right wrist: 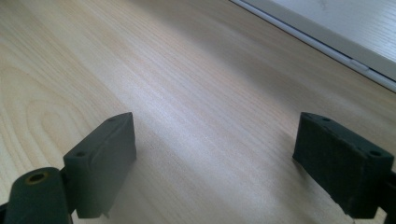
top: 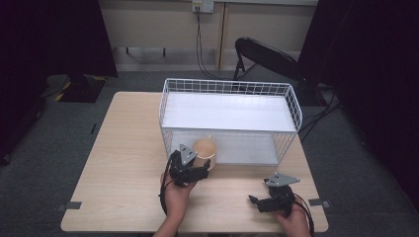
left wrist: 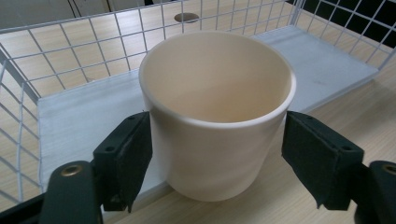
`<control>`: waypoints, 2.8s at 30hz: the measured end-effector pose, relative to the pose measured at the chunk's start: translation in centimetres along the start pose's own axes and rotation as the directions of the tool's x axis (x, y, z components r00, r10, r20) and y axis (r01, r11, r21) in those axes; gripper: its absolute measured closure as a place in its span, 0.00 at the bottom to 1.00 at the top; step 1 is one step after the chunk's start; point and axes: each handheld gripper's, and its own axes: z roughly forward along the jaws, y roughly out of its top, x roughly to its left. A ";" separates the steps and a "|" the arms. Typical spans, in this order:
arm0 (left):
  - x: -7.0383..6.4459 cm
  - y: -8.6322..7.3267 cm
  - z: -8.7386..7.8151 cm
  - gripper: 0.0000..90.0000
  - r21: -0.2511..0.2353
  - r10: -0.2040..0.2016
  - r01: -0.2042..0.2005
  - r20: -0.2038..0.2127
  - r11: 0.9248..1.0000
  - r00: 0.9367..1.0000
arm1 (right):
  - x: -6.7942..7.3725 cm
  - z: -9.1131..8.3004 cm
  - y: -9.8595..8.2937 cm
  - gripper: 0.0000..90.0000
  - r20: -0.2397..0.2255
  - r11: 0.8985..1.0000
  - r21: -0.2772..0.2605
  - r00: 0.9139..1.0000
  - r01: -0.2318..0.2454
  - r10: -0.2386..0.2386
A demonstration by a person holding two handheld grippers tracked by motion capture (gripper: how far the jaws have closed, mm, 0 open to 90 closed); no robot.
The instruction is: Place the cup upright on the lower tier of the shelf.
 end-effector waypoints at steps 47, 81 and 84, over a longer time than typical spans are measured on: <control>1.3 0.7 2.1 0.62 0.023 -0.050 0.051 -0.053 0.998 0.997 | 0.0 0.0 0.0 0.14 0.002 1.000 0.001 1.000 -0.003 0.003; 2.4 -1.1 -2.7 0.19 0.031 0.035 -0.042 0.194 0.999 0.980 | 0.0 0.0 0.0 0.14 0.002 1.000 0.001 1.000 -0.003 0.003; 2.7 -1.3 -3.1 0.19 0.026 0.042 -0.048 0.207 0.998 0.977 | 0.0 0.0 0.0 0.14 0.002 1.000 0.001 1.000 -0.003 0.003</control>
